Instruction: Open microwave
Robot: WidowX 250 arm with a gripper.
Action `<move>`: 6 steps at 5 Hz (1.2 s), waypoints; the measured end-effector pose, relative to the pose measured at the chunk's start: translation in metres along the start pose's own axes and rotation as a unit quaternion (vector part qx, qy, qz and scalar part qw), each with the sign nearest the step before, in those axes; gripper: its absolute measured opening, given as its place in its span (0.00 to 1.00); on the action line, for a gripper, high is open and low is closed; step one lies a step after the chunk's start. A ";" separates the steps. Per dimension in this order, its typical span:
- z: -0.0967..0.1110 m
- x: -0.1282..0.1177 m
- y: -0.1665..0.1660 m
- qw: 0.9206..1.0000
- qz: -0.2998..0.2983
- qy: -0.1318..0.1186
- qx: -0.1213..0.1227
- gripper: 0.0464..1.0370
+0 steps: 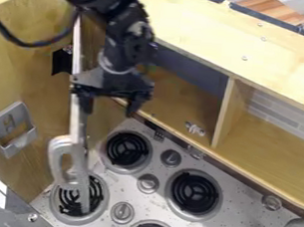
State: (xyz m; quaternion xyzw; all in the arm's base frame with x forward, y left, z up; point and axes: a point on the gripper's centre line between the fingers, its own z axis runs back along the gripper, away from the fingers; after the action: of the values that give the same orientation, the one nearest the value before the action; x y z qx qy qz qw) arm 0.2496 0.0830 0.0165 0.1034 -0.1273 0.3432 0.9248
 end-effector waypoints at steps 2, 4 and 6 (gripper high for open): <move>-0.008 0.009 0.031 0.999 0.034 0.009 0.019 0.96; -0.010 0.014 0.050 0.998 0.054 0.009 0.033 0.96; -0.010 0.015 0.052 0.998 0.049 0.008 0.036 0.96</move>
State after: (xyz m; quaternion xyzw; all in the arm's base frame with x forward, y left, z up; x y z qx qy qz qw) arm 0.2280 0.1337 0.0173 0.1276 -0.1122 0.3935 0.9035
